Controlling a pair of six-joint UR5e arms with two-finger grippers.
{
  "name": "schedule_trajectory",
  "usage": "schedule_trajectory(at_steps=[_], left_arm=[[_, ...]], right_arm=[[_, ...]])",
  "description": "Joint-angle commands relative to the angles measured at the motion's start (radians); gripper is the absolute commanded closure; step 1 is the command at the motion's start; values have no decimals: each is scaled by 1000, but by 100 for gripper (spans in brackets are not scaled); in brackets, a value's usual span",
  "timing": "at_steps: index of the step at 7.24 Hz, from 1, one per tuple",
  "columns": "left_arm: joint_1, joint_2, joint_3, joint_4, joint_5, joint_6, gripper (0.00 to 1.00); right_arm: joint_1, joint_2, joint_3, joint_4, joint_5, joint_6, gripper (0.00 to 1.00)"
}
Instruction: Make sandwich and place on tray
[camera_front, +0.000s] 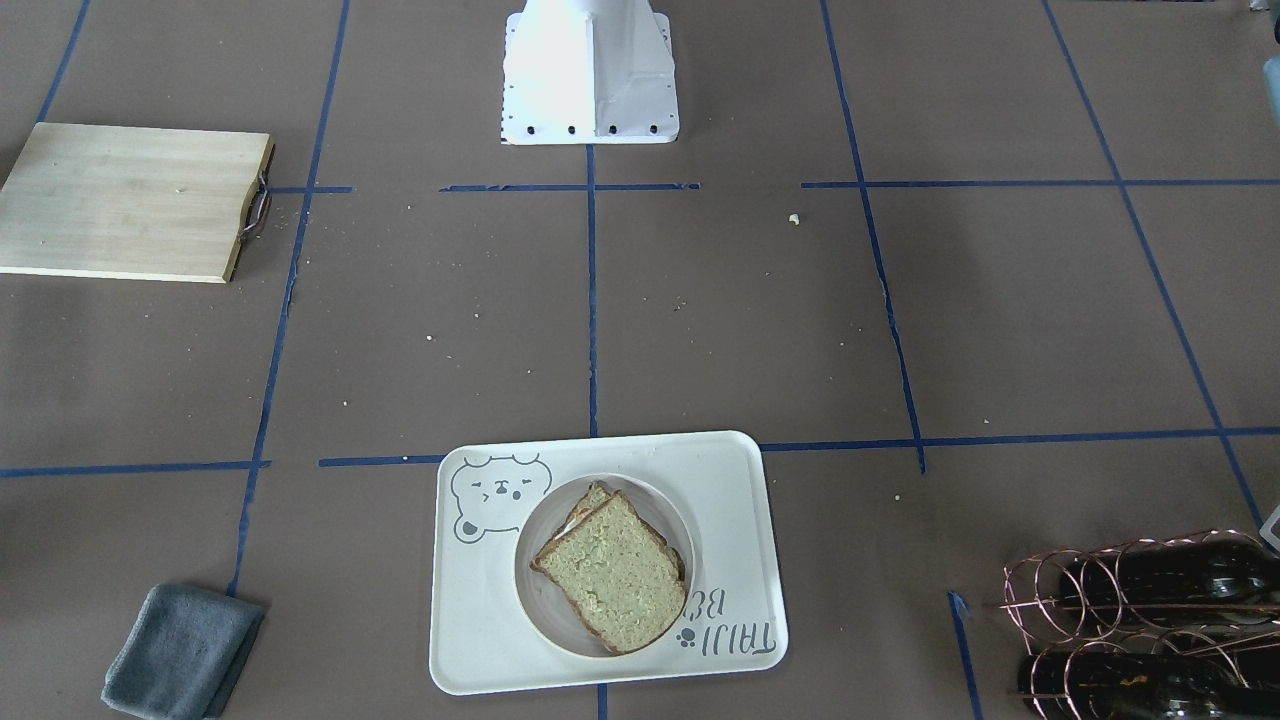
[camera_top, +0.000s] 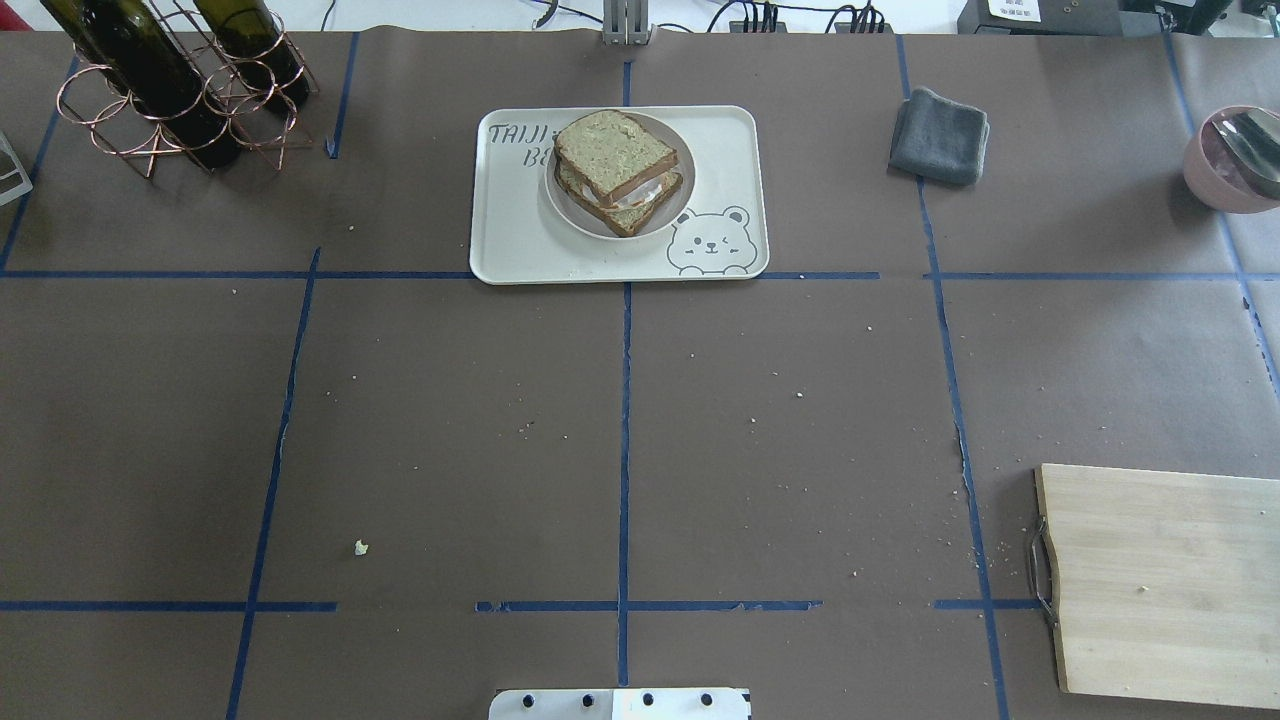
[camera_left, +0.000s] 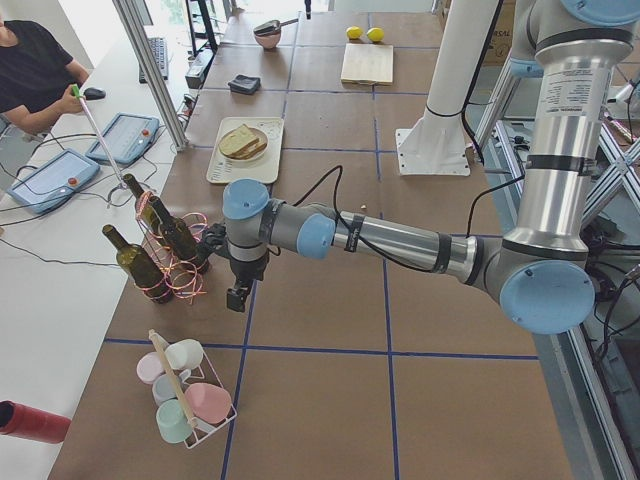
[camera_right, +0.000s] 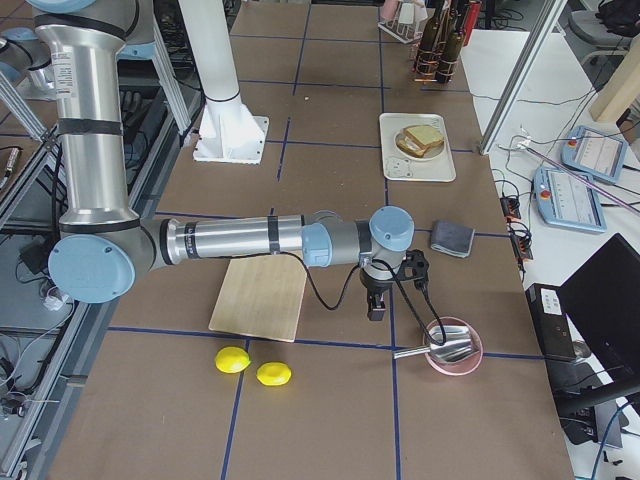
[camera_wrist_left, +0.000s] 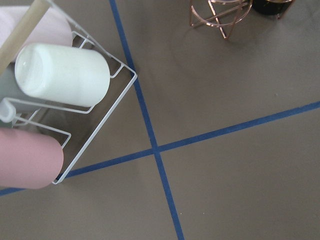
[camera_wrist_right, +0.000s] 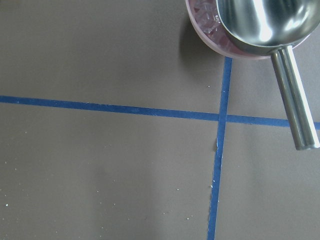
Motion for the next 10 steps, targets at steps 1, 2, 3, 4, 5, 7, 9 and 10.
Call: schedule_trajectory(at_steps=[1, 2, 3, 4, 5, 7, 9, 10], left_arm=[[-34, 10, 50, 78, -8, 89, 0], [-34, 28, 44, 92, -11, 87, 0], [-37, 27, 42, 94, -26, 83, 0], [-47, 27, 34, 109, -63, 80, 0], [-53, 28, 15, 112, -68, 78, 0], [-63, 32, -15, 140, -68, 77, 0], [-64, 32, -15, 140, -68, 77, 0], [-64, 32, -12, 140, -68, 77, 0]], right_arm=[[26, -9, -4, -3, 45, 5, 0], [40, -13, -23, -3, 70, 5, 0], [57, -19, -47, -3, 96, 2, 0], [59, -35, -49, -1, 101, 2, 0], [66, -53, -46, 0, 98, 0, 0], [104, -85, -37, 34, 98, -3, 0], [141, -85, 8, 28, 95, 10, 0], [151, -81, 9, 19, 98, 10, 0]])
